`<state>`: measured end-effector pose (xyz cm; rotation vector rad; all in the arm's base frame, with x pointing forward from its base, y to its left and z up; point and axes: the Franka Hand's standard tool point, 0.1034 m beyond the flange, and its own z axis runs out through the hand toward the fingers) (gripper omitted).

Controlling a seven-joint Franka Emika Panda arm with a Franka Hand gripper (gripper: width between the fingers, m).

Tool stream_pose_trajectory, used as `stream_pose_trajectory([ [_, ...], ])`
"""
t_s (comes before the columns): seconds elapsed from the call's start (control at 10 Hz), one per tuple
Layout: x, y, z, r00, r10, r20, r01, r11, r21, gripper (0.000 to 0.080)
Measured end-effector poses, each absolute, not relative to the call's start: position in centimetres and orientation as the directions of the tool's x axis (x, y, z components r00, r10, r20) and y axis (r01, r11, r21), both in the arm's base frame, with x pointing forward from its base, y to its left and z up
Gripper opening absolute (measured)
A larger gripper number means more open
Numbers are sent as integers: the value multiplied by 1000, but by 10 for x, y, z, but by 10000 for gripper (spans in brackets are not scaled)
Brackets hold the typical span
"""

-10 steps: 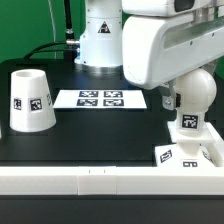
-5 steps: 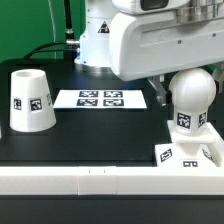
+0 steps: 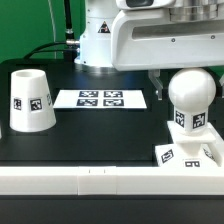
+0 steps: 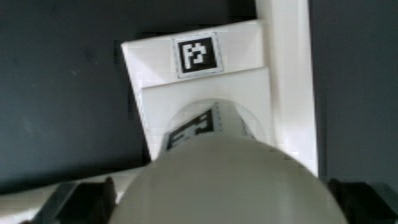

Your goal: Assemble lamp

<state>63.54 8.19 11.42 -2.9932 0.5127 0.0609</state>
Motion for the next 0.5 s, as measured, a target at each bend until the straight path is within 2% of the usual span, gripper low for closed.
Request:
stream_pose_trajectory([
  [0.5, 633, 86, 113, 707, -698, -116, -707, -704, -72, 577],
])
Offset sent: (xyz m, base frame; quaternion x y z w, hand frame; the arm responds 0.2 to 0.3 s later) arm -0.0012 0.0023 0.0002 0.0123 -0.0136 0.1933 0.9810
